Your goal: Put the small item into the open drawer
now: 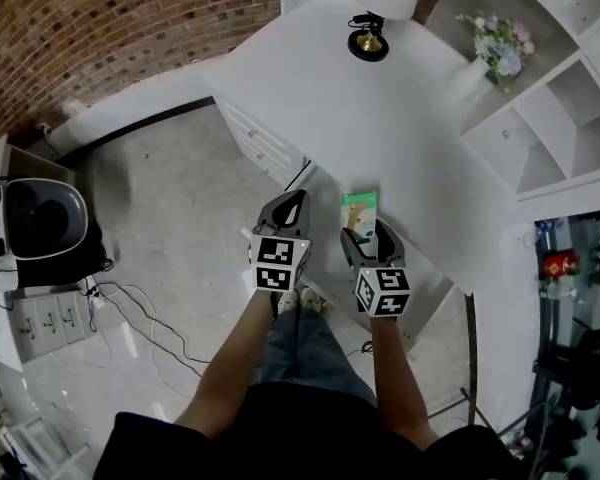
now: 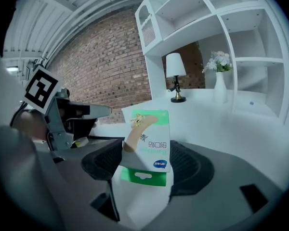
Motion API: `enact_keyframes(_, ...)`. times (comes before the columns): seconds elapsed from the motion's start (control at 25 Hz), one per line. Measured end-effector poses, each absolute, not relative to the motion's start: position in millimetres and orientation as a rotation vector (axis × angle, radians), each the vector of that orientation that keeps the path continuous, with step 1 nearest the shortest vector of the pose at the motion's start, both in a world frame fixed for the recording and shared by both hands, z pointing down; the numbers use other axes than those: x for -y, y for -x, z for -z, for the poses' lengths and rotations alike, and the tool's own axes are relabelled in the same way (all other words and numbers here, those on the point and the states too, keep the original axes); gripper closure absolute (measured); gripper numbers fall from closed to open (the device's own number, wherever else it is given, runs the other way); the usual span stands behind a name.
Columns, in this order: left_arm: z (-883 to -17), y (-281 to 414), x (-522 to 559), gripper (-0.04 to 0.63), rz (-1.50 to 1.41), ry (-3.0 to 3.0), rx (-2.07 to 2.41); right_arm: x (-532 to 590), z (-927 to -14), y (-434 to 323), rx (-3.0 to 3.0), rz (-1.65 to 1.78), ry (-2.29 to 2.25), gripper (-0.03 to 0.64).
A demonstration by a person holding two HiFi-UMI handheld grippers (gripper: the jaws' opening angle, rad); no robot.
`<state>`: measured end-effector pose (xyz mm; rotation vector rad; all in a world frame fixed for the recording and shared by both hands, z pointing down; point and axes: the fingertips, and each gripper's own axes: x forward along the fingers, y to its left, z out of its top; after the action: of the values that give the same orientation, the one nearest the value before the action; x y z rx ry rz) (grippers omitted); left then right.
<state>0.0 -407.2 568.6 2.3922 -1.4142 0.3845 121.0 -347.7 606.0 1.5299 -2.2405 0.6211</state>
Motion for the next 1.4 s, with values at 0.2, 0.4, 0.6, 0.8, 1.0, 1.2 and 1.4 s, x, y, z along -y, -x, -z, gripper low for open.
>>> enact_keyframes(0.2,-605,-27,397,0.574,-0.446,-2.369,1.328,333,-645,-133,2.169,-0.683,-1.487,0.31)
enact_keyframes(0.4,-634,-51,386,0.574,-0.491,-2.336,1.252,321,-679,-145,2.1,-0.758,-1.444,0.31)
enact_keyframes(0.6,-665,-65,383,0.574,-0.576,-2.258,1.206,318,-719,-160,2.008,-0.847,-1.403,0.31)
enact_keyframes(0.8,-692,-71,375,0.574,-0.643,-2.168,1.151,316,-761,-171,1.867,-0.95,-1.343,0.31)
enact_keyframes(1.0,-703,-73,371,0.574,-0.662,-2.143,1.13,315,-793,-183,1.728,-1.011,-1.318,0.31)
enact_keyframes(1.2,-704,-75,371,0.574,-0.65,-2.144,1.129,316,-804,-186,1.663,-1.025,-1.295,0.308)
enact_keyframes(1.4,-702,-75,372,0.574,-0.637,-2.146,1.132,319,-806,-185,1.664,-1.022,-1.308,0.307)
